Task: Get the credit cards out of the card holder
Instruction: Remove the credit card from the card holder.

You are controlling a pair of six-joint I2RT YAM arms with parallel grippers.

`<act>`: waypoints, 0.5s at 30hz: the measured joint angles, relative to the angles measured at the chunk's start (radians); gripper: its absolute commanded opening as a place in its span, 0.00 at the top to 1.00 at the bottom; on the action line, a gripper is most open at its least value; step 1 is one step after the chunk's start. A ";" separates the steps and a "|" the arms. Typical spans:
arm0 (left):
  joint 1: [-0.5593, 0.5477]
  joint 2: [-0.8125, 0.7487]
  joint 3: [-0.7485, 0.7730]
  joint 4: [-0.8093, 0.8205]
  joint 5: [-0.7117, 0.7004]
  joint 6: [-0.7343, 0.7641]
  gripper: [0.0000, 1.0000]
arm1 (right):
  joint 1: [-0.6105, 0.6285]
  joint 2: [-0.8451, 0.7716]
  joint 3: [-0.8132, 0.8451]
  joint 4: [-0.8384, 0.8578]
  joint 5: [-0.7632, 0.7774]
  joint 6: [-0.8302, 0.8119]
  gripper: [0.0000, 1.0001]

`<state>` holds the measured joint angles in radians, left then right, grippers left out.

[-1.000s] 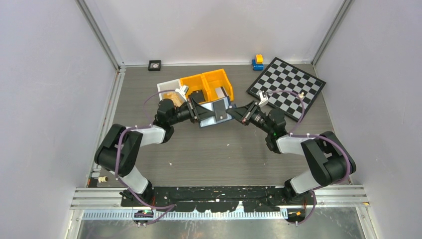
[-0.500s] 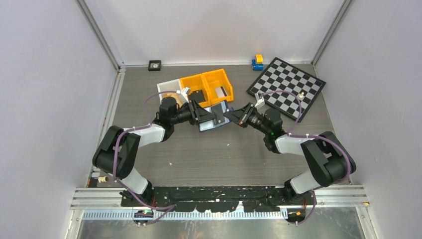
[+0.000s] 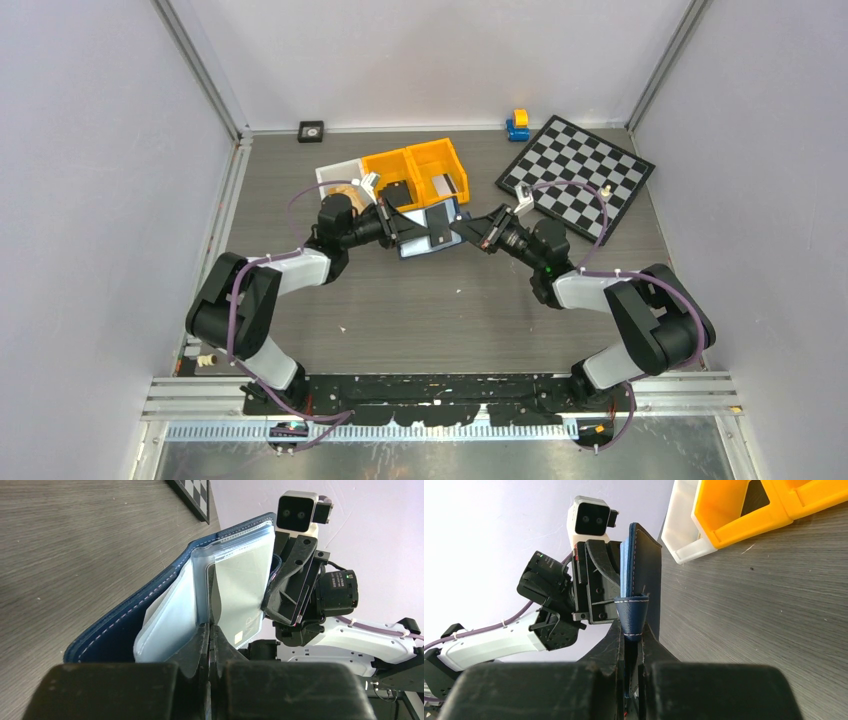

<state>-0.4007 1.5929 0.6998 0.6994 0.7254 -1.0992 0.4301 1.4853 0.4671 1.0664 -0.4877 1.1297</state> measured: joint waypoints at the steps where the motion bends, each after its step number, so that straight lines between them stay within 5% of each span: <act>1: 0.003 0.000 0.000 0.003 0.000 0.000 1.00 | 0.000 0.000 -0.002 0.003 0.005 0.000 1.00; 15: 0.004 -0.022 0.000 -0.066 -0.043 0.036 0.96 | -0.021 -0.022 -0.021 -0.021 0.010 0.013 1.00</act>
<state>-0.3969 1.5711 0.6994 0.6331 0.6823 -1.0634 0.4088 1.4635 0.4461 1.0454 -0.4782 1.1431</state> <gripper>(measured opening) 0.033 0.095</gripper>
